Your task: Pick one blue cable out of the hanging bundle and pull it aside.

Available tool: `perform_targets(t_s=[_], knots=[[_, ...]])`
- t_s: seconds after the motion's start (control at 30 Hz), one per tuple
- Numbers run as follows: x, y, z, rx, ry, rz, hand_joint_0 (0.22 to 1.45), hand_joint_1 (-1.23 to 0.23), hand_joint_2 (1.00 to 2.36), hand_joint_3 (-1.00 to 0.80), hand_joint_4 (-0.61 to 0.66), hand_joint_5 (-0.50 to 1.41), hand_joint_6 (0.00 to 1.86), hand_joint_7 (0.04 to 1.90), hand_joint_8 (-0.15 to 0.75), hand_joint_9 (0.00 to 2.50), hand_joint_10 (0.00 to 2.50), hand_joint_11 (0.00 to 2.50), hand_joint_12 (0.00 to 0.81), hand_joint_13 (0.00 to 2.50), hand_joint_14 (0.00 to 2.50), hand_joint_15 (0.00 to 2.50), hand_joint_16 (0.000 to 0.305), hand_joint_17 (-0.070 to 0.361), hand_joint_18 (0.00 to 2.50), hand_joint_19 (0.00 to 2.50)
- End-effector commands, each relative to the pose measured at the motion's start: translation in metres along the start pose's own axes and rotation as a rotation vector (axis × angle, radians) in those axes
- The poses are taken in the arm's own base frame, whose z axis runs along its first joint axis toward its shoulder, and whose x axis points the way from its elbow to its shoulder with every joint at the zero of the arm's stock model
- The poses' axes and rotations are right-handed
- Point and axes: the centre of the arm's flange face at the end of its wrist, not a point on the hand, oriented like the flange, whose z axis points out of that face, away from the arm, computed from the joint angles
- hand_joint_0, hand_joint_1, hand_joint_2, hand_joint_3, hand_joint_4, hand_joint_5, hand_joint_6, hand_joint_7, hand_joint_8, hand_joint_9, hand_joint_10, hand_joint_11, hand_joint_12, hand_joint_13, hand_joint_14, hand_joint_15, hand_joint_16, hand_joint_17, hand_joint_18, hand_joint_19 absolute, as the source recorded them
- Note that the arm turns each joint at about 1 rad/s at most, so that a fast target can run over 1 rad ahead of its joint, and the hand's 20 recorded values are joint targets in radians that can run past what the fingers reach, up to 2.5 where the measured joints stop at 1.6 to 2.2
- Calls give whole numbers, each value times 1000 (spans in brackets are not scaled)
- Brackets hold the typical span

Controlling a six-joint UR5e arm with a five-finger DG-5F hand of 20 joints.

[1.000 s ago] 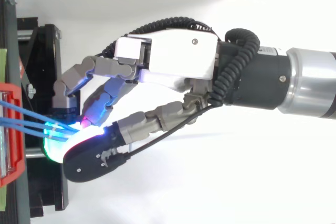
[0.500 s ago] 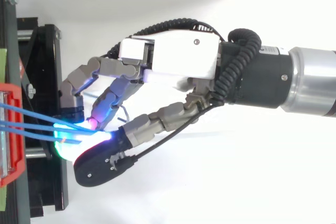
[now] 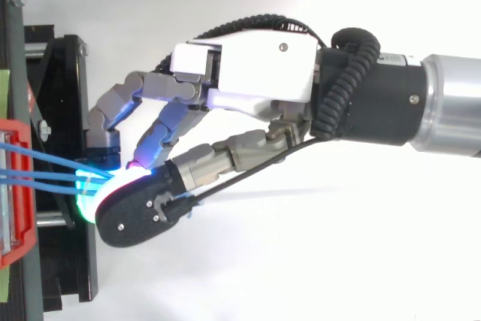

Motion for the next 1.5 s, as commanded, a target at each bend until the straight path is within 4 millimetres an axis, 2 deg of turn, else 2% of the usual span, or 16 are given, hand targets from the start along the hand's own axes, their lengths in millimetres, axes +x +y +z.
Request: perform_targets(t_s=[0.0, 0.03, 0.1, 0.3, 0.33, 0.4, 0.47, 0.6, 0.67, 0.8, 0.93, 1.03, 1.13, 1.27, 1.4, 1.47], knots=[[-2, 2, 0, 0, -3, -6, 579, -522, 1008, -410, 6, -100, 898, 968, 251, 1021, 16, 459, 251, 826, 18, 440, 36, 81, 579, 413], [-4, 2, 0, 0, -4, -7, 574, -546, 1016, -288, 0, -97, 908, 1004, 254, 1028, 15, 457, 252, 826, 19, 443, 37, 82, 582, 415], [-4, 4, 1, -5, -4, -9, 573, -598, 1017, -190, -7, -88, 923, 994, 268, 1042, 15, 456, 267, 854, 18, 441, 40, 89, 617, 398], [-15, 12, 3, -16, -19, -70, 609, -749, 1012, -64, -23, -86, 935, 961, 300, 1051, 15, 462, 289, 892, 18, 431, 45, 102, 684, 356], [-16, 13, 3, -19, -21, -83, 631, -807, 1012, -14, -73, -96, 945, 1011, 286, 1037, 15, 465, 281, 887, 17, 431, 45, 101, 683, 351], [-19, 15, 3, -19, -26, -99, 652, -828, 1012, -9, -123, -105, 956, 1036, 274, 1014, 17, 473, 273, 873, 17, 430, 43, 97, 671, 353], [-20, 14, 3, -16, -28, -108, 702, -853, 1019, -62, -181, -129, 970, 1141, 235, 963, 17, 504, 244, 834, 18, 439, 37, 84, 623, 374], [-21, 12, 2, -8, -28, -114, 761, -861, 1019, -220, -183, -142, 977, 1107, 218, 942, 17, 500, 236, 803, 19, 432, 36, 81, 603, 369], [-21, 12, 2, -8, -28, -117, 793, -845, 1010, -366, -179, -140, 975, 1120, 202, 942, 17, 496, 233, 801, 18, 424, 36, 80, 595, 370], [-21, 10, 2, -5, -28, -123, 786, -877, 1000, -500, -178, -141, 972, 1166, 203, 943, 17, 497, 234, 806, 17, 415, 35, 79, 614, 339], [-21, 10, 2, -5, -28, -126, 724, -873, 1000, -500, -121, -137, 974, 1100, 203, 944, 17, 491, 230, 808, 18, 419, 35, 78, 625, 334], [-21, 10, 2, -5, -28, -126, 639, -827, 1000, -500, -42, -125, 968, 840, 215, 961, 18, 491, 233, 809, 18, 423, 34, 78, 619, 353], [-21, 10, 2, -5, -28, -126, 533, -747, 1000, -500, -1, -117, 946, 839, 236, 987, 18, 490, 250, 825, 18, 436, 37, 83, 629, 379], [-21, 10, 2, -5, -28, -126, 481, -622, 1000, -500, 18, -111, 922, 858, 262, 1023, 15, 470, 270, 846, 17, 435, 41, 93, 650, 380], [-21, 10, 2, -5, -28, -126, 494, -509, 1000, -500, 24, -111, 908, 902, 261, 1029, 17, 469, 275, 853, 17, 438, 42, 93, 637, 405], [-21, 10, 2, -5, -26, -126, 562, -498, 1001, -491, 11, -113, 905, 930, 250, 1021, 16, 479, 256, 834, 20, 450, 38, 86, 606, 428]])
